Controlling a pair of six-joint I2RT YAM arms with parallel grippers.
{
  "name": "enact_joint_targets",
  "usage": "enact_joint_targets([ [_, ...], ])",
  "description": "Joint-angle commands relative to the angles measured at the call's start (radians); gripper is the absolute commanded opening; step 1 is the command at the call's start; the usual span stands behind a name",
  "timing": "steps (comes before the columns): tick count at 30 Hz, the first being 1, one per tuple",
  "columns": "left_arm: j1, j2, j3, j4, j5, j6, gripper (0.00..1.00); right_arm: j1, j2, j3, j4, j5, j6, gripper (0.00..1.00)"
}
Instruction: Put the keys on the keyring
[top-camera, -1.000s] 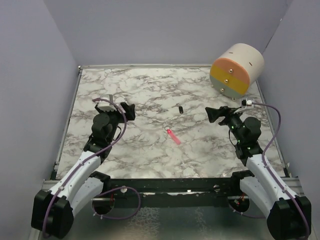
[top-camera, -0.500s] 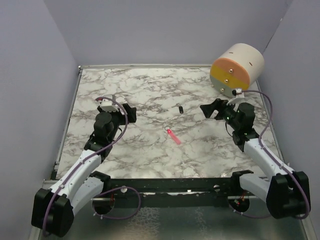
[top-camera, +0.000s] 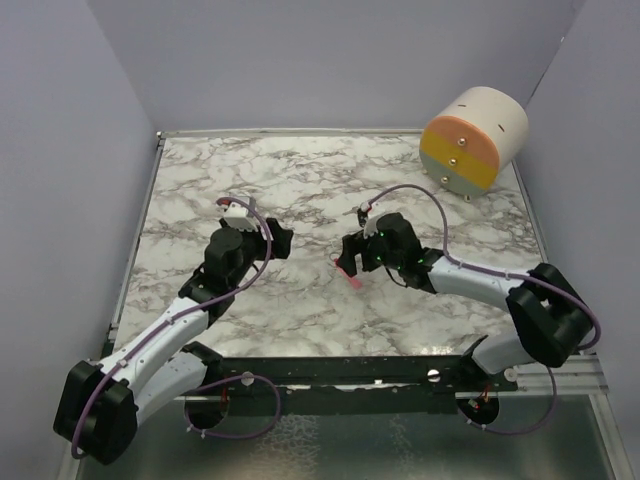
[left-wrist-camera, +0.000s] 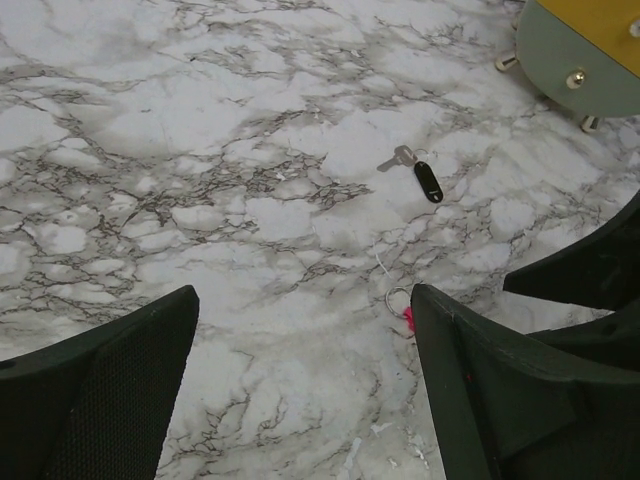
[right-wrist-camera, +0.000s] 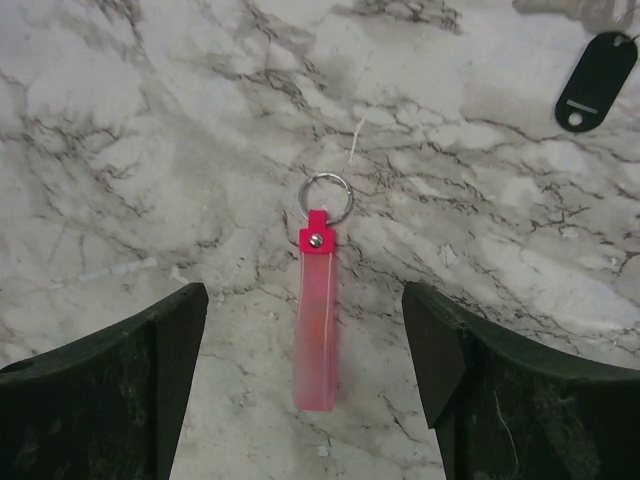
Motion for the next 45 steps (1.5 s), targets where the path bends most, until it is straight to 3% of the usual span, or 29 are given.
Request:
enact_joint_targets([
  [1, -0.017, 0.005, -0.012, -0.014, -0.011, -0.016, 0.89, 0.059, 0.1, 0.031, -0.055, 0.156, -0.021, 0.79],
  [14, -0.019, 0.001, -0.031, -0.009, -0.026, -0.009, 0.89, 0.144, 0.208, 0.084, -0.132, 0.247, 0.002, 0.6],
  [23, -0.02, 0.021, -0.033, -0.009, -0.029, -0.005, 0.89, 0.192, 0.23, 0.092, -0.212, 0.311, 0.045, 0.52],
  [26, -0.02, 0.024, -0.035, -0.009, -0.032, -0.004, 0.89, 0.199, 0.227, 0.091, -0.223, 0.316, 0.053, 0.39],
  [27, -0.02, 0.025, -0.035, -0.01, -0.031, -0.005, 0.89, 0.201, 0.223, 0.094, -0.228, 0.315, 0.054, 0.32],
  [28, -0.02, 0.032, -0.035, -0.007, -0.03, -0.005, 0.89, 0.206, 0.201, 0.103, -0.24, 0.331, 0.056, 0.17],
  [45, -0.048, 0.054, -0.077, 0.125, 0.09, 0.032, 0.82, 0.208, -0.094, 0.175, -0.349, 0.27, -0.004, 0.13],
])
